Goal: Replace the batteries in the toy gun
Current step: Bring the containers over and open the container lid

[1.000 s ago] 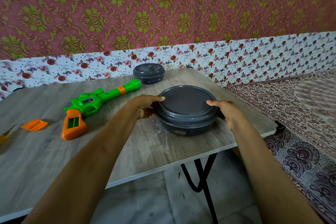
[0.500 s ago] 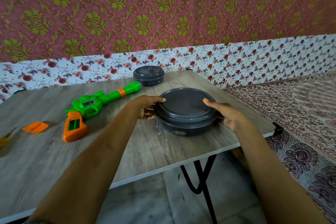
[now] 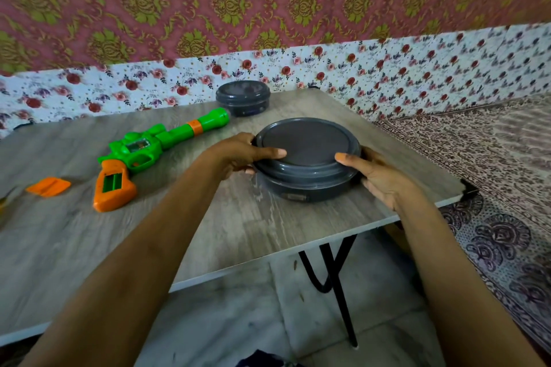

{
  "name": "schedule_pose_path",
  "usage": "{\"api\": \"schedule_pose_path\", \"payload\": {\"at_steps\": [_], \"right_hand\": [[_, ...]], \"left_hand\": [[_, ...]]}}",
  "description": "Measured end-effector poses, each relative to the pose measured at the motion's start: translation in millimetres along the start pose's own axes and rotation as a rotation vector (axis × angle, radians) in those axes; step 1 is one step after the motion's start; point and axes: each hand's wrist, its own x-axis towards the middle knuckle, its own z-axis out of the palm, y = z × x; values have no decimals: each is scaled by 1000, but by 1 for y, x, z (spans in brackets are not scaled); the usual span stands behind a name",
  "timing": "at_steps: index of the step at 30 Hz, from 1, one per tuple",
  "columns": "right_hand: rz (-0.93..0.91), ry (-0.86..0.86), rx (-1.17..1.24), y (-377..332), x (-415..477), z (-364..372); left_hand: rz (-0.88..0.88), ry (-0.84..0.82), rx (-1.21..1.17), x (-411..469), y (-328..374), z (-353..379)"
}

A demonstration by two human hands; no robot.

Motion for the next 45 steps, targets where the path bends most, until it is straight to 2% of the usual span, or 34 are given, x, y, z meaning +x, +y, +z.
{"api": "schedule_pose_path", "payload": {"at_steps": [4,6,7,9,11,14,17,25,31,37,41,45], "right_hand": [[18,21,-112,-4,-7,2],[6,90,-276,-10,-15,3],[-49,151,-379,-11,-18,4],[-278,242,-566,-10,-28,4],[-476,231,-681,-10,-37,7],[-545,108,-878,-5,-39,9],[-581,120,-980,-3,-30,10],[-474,171,-1094,-16,34,-2],[-377,180,-1197,-36,106,-5],[-327,183,-1158,-38,185,-14],[-335,202,-1070,-37,242,-25],[-341,218,-1079,-36,291,-30]], "left_hand": [[13,13,70,-8,5,0],[79,76,196,-16,9,0],[135,133,284,-21,11,0],[309,211,349,-34,15,4],[438,177,390,-47,16,11],[449,150,600,-52,11,19],[451,194,632,-44,8,23],[478,278,737,13,20,32],[379,336,753,94,33,31],[356,333,782,177,45,17],[383,346,777,234,52,9],[422,375,762,280,56,1]]}}
